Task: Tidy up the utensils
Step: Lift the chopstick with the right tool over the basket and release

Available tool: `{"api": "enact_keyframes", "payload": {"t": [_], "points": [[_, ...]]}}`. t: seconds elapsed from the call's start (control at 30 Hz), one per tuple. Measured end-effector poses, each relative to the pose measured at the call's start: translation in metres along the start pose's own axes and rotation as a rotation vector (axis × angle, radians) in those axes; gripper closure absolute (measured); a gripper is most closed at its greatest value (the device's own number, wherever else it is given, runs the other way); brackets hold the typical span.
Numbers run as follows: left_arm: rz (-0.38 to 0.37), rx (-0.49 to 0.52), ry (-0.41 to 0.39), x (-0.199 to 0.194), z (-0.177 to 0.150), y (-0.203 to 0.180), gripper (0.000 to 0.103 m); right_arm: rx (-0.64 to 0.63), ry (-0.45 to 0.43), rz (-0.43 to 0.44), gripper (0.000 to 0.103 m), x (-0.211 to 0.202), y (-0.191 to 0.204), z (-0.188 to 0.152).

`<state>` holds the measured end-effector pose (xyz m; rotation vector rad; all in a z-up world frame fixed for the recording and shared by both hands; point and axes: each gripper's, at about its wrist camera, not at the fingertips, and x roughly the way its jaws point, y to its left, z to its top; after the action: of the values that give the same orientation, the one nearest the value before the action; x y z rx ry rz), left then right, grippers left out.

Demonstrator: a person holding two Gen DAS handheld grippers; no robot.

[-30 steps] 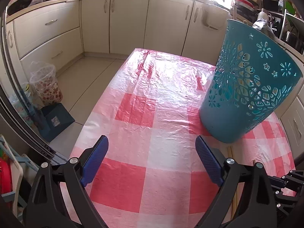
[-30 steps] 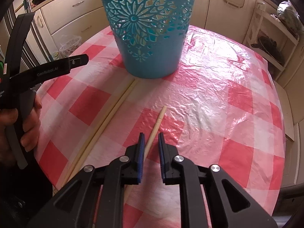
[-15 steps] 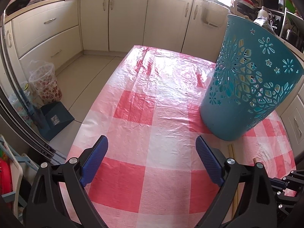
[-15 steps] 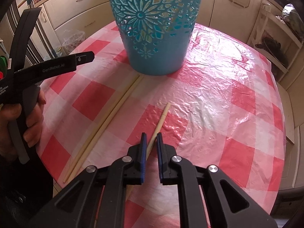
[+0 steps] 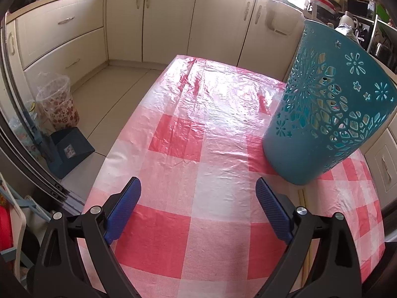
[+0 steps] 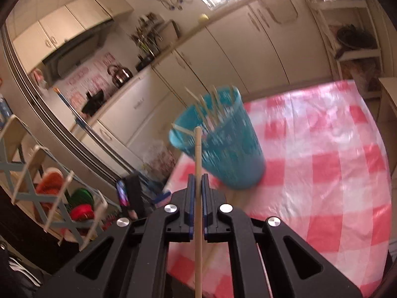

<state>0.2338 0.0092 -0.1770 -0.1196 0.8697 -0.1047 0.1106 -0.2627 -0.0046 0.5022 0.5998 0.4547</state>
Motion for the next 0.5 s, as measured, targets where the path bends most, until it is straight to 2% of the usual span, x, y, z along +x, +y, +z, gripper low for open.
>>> {"api": "enact_keyframes", "payload": {"t": [0.13,0.2,0.27,0.4,0.5], "points": [[-0.005,-0.016,-0.001,0.000,0.000,0.003,0.013,-0.045,-0.212,-0.011,0.097,0.014,0.026,0.059],[-0.003,-0.013,-0.005,-0.001,0.000,0.001,0.013,-0.055,-0.288,-0.050,0.097,0.035,0.029,0.080],[0.005,-0.001,-0.013,-0.002,-0.001,-0.001,0.013,-0.064,-0.349,-0.127,0.097,0.060,0.027,0.093],[0.012,0.041,-0.016,-0.003,-0.003,-0.008,0.013,-0.100,-0.376,-0.252,0.097,0.100,0.011,0.090],[0.006,0.048,-0.016,-0.003,-0.002,-0.009,0.013,-0.114,-0.315,-0.292,0.097,0.121,-0.003,0.071]]}}
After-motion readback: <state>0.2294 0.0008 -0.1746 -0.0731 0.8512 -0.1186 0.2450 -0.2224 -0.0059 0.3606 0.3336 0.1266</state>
